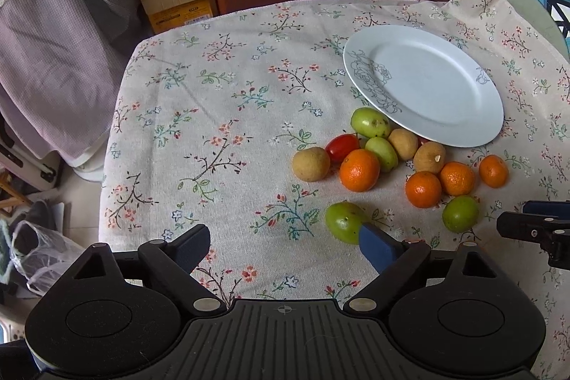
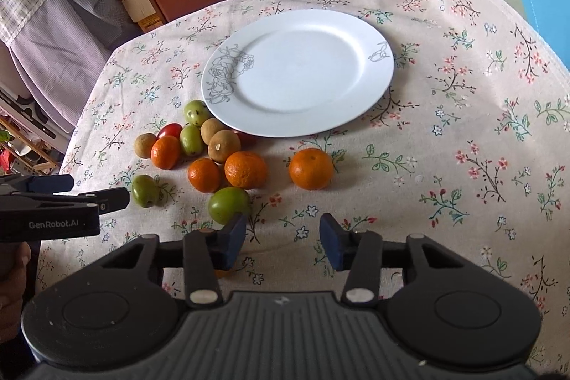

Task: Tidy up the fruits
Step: 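Grasp the orange mandarin with the right gripper while the left gripper grasps a green lime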

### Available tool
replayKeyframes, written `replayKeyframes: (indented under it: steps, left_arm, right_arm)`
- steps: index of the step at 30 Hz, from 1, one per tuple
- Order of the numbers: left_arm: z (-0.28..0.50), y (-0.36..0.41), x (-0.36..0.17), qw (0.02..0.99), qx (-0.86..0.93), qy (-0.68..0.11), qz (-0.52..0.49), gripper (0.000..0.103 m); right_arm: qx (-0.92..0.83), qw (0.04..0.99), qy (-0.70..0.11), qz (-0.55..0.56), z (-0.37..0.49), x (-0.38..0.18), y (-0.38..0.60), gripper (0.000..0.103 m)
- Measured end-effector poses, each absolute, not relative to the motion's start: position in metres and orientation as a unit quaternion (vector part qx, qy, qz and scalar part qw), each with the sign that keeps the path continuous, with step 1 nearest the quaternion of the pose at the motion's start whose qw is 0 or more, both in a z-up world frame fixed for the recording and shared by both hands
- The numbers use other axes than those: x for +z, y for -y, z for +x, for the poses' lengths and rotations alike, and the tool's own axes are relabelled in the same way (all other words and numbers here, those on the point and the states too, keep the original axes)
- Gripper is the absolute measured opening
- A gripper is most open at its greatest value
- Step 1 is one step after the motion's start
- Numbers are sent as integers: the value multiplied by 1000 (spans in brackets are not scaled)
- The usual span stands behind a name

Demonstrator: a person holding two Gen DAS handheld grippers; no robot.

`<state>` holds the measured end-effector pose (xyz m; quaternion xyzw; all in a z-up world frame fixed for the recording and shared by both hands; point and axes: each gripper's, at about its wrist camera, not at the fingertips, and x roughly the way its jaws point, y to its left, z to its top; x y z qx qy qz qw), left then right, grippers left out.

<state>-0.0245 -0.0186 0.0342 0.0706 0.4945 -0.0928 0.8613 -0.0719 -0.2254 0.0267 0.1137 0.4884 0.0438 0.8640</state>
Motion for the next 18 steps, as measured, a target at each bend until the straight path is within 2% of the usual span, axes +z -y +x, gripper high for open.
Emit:
replayKeyframes:
  steps: [5,18]
  left_arm:
    - [-24,18,33,861,-104,-494,57,83]
    - [-22,26,23,858,-137,-493,46,69]
  right_arm:
    - [94,859,-493,101,-78,26,209,41]
    - [131,849,-506,76,-83,17,187,39]
